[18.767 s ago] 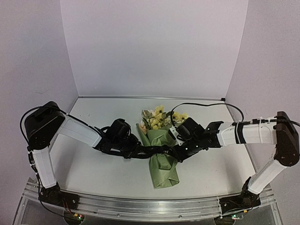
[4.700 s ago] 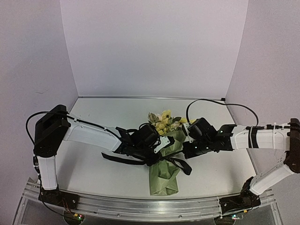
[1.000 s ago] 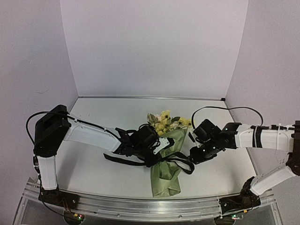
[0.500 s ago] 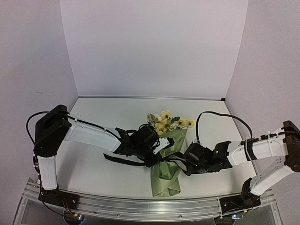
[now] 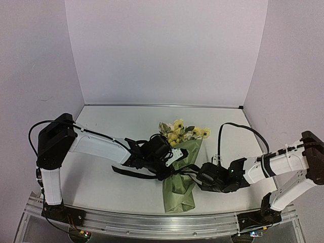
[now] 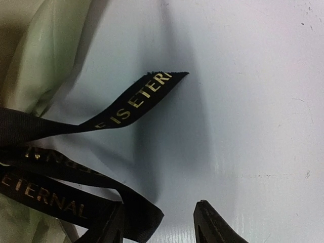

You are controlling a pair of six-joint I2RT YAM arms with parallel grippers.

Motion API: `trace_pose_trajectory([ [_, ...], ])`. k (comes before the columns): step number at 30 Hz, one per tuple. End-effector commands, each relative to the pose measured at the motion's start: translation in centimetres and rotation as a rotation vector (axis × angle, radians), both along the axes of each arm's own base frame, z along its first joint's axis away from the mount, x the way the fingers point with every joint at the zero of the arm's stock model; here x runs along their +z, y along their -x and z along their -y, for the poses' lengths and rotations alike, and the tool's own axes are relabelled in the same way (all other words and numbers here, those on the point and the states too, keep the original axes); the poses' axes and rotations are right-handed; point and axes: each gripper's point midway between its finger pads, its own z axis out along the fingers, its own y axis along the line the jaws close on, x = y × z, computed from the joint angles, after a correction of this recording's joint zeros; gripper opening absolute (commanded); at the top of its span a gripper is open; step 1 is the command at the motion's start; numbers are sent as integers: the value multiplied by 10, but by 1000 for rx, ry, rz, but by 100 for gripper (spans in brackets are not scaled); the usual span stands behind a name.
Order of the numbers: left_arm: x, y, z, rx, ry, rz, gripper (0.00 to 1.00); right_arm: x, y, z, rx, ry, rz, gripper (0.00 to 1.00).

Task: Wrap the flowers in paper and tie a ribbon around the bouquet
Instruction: Tie the half-tied ribbon around the folded bouquet.

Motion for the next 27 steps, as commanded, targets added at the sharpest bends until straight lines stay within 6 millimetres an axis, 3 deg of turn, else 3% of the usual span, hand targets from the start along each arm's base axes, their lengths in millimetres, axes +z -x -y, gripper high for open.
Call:
trace_pose_trajectory([
  [1,-38,12,-21,2,-107,-74,13,0,4,1,-61,-30,-12,49],
  [12,-42,15,-23,0,-102,-86,13,-20,12,-11,-95,-61,-68,42],
  [15,-42,15,-24,1,-100,-86,13,-19,8,-9,-91,-46,-42,31],
  [18,-42,15,-24,0,-103,-83,13,-17,5,-3,-77,-21,-14,9],
  [21,-43,15,-25,0,-108,-80,13,-9,-2,4,-36,16,8,0],
  [27,-44,17,-28,-2,-115,-84,13,24,-12,21,172,205,8,0],
])
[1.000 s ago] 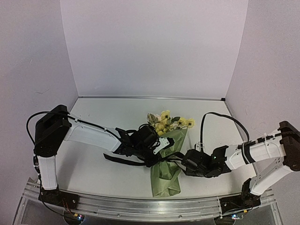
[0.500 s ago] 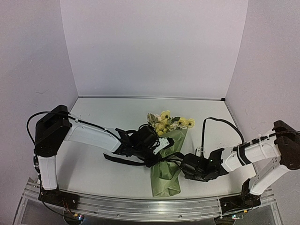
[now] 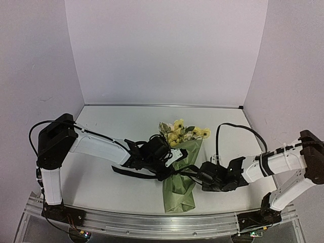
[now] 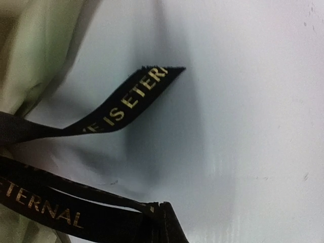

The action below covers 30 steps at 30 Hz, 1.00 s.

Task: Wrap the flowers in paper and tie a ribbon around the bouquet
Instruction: Tie the half-tied ribbon around the folded bouquet.

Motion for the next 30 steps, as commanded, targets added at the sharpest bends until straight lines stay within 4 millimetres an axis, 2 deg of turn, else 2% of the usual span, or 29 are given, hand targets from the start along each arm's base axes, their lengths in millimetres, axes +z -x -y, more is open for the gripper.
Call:
trace_pose_trajectory([
  [1,-41,16,-29,-1,-132,-82,13,32,-13,20,164,163,20,0],
  [15,-44,15,-32,4,-135,-92,13,72,-27,31,529,456,-67,0],
  [25,-46,15,-34,10,-137,-100,13,79,-35,48,622,657,-71,0],
  [30,-46,14,-34,11,-133,-103,13,88,-39,51,703,789,-71,0],
])
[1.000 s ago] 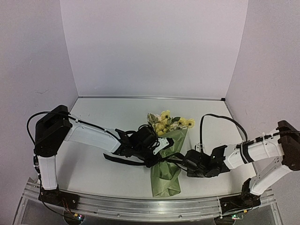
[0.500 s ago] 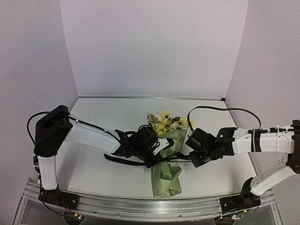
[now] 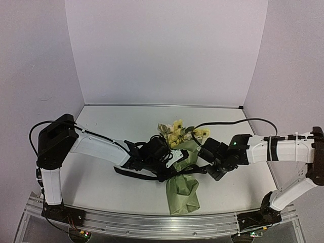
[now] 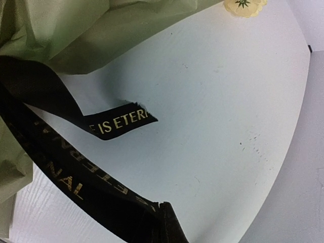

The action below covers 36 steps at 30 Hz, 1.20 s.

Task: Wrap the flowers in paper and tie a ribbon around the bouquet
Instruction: Tie the half-tied ribbon around the folded bouquet.

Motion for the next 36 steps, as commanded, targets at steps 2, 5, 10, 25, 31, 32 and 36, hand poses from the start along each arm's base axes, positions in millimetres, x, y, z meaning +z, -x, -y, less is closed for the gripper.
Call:
trace_pose_trajectory([
  [2,-47,9,-38,33,-171,-84,13,20,-8,29,98,275,50,0],
  [5,-48,8,-38,34,-170,-86,13,21,-8,27,162,342,54,0],
  [10,-48,7,-38,35,-164,-89,13,19,-6,24,254,418,45,0],
  [25,63,-36,-77,585,182,-321,50,9,3,4,101,134,-32,0],
  [31,36,-43,-94,796,132,-529,54,8,4,2,91,97,-43,0],
  [32,35,-42,-90,800,135,-561,54,8,4,2,90,95,-46,0],
  [36,28,-37,-78,828,150,-674,57,5,7,3,89,84,-57,0],
])
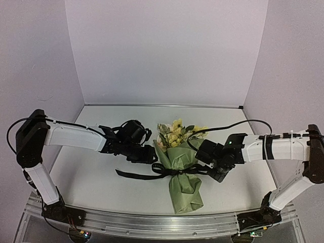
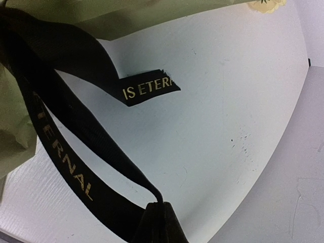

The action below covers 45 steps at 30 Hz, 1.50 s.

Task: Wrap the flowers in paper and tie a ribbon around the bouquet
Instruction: Tie the half-tied ribbon around the folded bouquet.

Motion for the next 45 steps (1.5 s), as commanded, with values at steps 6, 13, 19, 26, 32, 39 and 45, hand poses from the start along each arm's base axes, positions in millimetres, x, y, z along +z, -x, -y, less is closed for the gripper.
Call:
trace_pose_trajectory([
  [6,-16,15,22,106,102,-243,58,7,1,-1,-27,-72,11,0],
  [13,-32,14,24,119,83,-274,56,4,1,-1,-35,-87,10,0],
  [19,-40,2,23,153,87,-258,41,6,-1,-3,-41,-106,11,0],
  [26,-39,-9,18,187,106,-236,16,9,-2,-6,-39,-120,10,0],
  [32,-41,-20,-14,246,53,-192,0,6,0,2,-12,-104,-22,0],
  [39,-42,-38,-89,342,-17,-152,0,0,10,19,121,31,-95,0],
  [45,-35,-50,-128,405,-25,-125,0,-8,17,21,137,48,-139,0],
])
